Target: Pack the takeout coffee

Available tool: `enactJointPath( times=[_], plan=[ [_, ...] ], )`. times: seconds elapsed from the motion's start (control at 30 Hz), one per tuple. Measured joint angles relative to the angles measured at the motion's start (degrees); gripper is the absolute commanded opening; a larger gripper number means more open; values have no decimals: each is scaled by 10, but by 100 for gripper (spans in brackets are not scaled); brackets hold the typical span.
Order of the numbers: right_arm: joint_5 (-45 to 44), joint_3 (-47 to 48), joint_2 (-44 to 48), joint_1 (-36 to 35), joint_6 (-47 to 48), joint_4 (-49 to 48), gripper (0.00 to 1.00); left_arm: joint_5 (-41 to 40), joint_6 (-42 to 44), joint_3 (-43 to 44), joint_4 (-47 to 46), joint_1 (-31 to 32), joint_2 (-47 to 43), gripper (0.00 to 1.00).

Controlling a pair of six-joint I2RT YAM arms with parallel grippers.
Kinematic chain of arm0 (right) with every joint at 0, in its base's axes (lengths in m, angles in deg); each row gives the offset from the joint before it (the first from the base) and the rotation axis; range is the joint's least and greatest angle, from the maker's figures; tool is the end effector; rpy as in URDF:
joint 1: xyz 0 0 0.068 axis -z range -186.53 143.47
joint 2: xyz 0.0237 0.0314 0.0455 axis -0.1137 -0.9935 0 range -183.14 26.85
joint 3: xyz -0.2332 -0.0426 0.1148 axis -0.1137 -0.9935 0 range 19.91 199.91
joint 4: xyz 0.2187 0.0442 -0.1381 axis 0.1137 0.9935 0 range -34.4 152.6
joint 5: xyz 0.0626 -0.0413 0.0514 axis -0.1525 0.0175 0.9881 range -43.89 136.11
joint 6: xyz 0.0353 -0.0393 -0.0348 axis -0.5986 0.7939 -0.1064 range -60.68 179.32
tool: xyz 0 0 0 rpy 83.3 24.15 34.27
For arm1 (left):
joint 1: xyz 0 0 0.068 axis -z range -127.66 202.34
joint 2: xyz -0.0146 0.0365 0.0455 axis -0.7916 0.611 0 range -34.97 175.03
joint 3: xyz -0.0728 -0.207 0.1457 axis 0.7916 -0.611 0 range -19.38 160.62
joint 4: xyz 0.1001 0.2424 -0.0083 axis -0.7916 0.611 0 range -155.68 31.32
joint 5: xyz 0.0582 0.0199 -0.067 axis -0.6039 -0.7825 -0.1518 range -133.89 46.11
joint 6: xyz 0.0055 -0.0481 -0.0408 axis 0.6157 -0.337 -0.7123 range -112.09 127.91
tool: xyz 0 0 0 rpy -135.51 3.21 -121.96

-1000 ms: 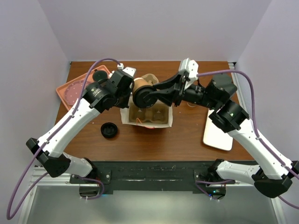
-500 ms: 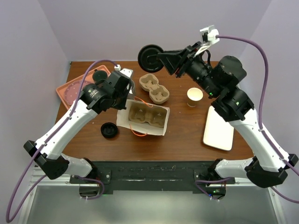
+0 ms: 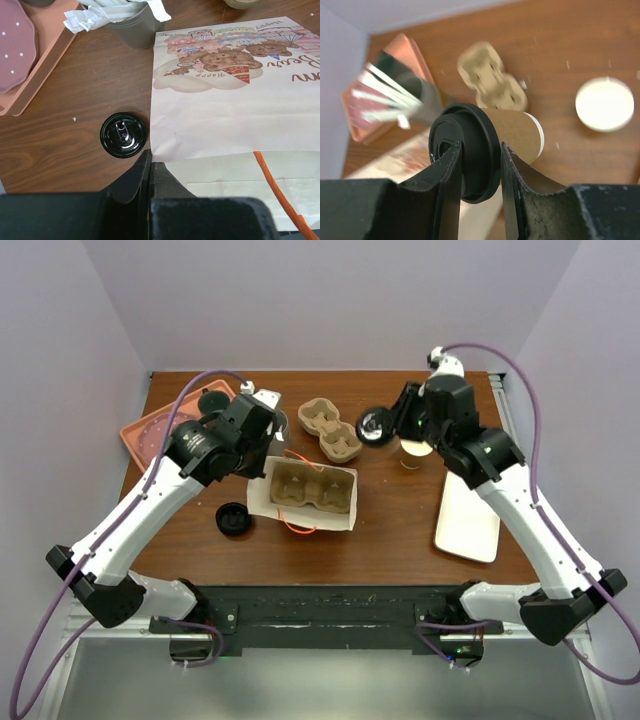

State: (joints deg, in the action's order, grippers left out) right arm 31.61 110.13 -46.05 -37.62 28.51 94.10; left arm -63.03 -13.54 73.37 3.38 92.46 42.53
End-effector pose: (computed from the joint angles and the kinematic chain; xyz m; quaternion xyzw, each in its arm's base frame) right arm 0.2419 0.1316 0.4433 0.0693 0.8187 0.1990 0.5342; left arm 0.2070 -0.1537 0.3875 0.1011 0.9333 -0.0211 0.3440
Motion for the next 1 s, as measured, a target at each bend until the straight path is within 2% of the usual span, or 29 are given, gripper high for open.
enactJointPath(
  times=[0.3, 0.53, 0.67, 0.8, 0.9, 0.93, 1.0],
  plan=[
    [71, -277, 138, 27, -71, 10, 11, 0, 0, 0, 10, 0, -6, 0],
    [108, -436, 201, 37, -98, -61, 15, 7, 1, 0, 10, -1, -6, 0],
    [127, -509, 215, 42, -108, -103, 20, 16, 2, 5, 9, -1, -4, 0],
    [132, -554, 241, 42, -111, -128, 39, 22, 2, 9, 9, -2, -1, 0],
    [131, -561, 263, 43, -111, -128, 47, 23, 2, 9, 9, -2, 1, 0],
    [128, -561, 266, 43, -110, -127, 55, 23, 2, 9, 9, -2, 2, 0],
    [122, -561, 269, 43, -107, -122, 63, 23, 2, 9, 9, -2, 3, 0]
  ],
)
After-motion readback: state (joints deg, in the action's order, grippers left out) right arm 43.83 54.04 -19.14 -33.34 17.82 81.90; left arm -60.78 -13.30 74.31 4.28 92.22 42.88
